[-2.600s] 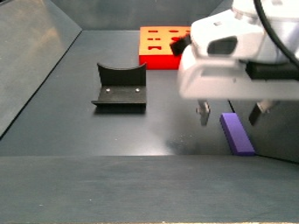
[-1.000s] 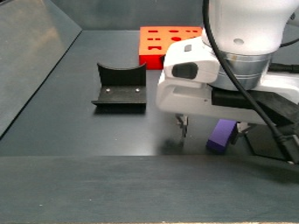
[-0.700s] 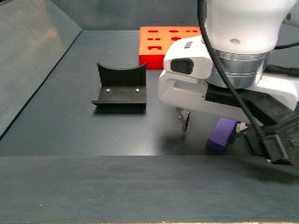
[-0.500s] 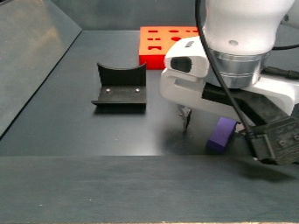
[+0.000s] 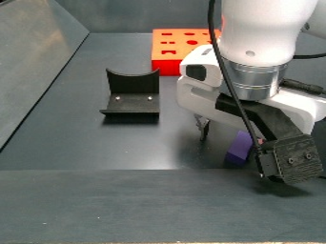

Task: Pick up the rectangle object. Move up. Place the rectangle object on the fixture. Regrasp the rectangle object. Move to above the board. Insert the rectangle object.
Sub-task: Pick up the rectangle object, then move up.

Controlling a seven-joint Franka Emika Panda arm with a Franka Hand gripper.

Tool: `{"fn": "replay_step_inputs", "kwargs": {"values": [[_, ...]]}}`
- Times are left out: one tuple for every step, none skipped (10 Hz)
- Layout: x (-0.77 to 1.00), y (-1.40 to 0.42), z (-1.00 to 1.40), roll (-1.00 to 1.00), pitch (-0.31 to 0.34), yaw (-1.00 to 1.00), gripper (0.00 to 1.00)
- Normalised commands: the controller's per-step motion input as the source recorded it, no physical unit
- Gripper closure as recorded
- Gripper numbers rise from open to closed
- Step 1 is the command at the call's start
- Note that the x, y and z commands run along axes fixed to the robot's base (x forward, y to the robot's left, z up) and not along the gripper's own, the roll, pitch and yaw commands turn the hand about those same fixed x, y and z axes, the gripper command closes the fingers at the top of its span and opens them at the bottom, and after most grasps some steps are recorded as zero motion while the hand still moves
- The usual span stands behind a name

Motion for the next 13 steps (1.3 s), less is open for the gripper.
{"fn": "replay_step_inputs", "kwargs": {"values": [[0.0,0.0,0.0,0.0,0.0,0.0,1.0],[0.0,0.0,0.0,0.0,0.0,0.0,1.0],[0.0,0.0,0.0,0.0,0.0,0.0,1.0],[0.0,0.0,0.0,0.0,0.0,0.0,1.0],[0.0,0.0,0.0,0.0,0.0,0.0,1.0],[0.0,0.0,0.0,0.0,0.0,0.0,1.0],[0.0,0.0,0.0,0.0,0.0,0.0,1.0],[0.0,0.0,0.0,0.0,0.0,0.0,1.0],[0.0,0.0,0.0,0.0,0.0,0.0,1.0],[0.0,0.0,0.0,0.0,0.0,0.0,1.0],[0.0,0.0,0.0,0.0,0.0,0.0,1.0],[0.0,0.0,0.83,0.0,0.0,0.0,1.0],[0.0,0.05,0.83,0.01,-0.001,0.04,1.0]]}}
